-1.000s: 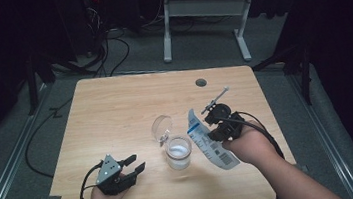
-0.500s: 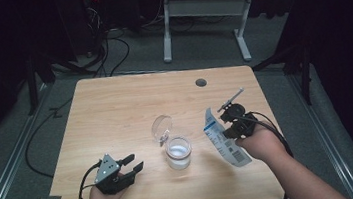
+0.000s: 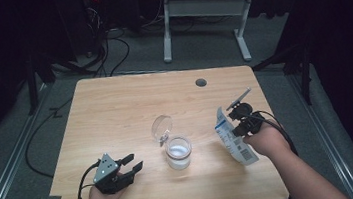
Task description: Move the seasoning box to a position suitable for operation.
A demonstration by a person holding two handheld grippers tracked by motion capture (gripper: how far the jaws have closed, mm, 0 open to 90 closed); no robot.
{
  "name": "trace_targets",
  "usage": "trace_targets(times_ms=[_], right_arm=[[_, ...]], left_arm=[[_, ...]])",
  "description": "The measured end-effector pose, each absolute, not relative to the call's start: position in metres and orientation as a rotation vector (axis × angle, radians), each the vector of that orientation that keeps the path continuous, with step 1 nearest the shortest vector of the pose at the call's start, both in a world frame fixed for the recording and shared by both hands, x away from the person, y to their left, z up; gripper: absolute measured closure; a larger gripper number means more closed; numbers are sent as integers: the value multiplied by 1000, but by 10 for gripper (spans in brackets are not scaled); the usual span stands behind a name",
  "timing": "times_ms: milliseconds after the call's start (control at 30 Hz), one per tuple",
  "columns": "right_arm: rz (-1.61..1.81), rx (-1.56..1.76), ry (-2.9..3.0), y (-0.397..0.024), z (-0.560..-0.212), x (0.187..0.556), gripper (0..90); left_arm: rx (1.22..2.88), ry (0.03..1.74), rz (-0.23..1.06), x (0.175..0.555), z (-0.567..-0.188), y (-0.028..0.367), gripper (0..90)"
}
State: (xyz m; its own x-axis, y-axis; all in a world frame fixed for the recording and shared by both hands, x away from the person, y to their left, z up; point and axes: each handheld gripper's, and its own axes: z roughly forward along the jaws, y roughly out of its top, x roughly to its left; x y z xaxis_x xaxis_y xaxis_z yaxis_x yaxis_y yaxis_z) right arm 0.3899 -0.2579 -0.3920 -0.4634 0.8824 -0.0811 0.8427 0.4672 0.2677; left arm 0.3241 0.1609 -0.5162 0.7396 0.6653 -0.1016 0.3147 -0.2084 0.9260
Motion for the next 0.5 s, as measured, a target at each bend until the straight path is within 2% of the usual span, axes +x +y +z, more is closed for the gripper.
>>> trace_targets(times_ms=[500], right_arm=[[371, 1492, 2459, -261, -394, 388, 899]], left_arm=[[1815, 768, 391, 325, -516, 160, 540]])
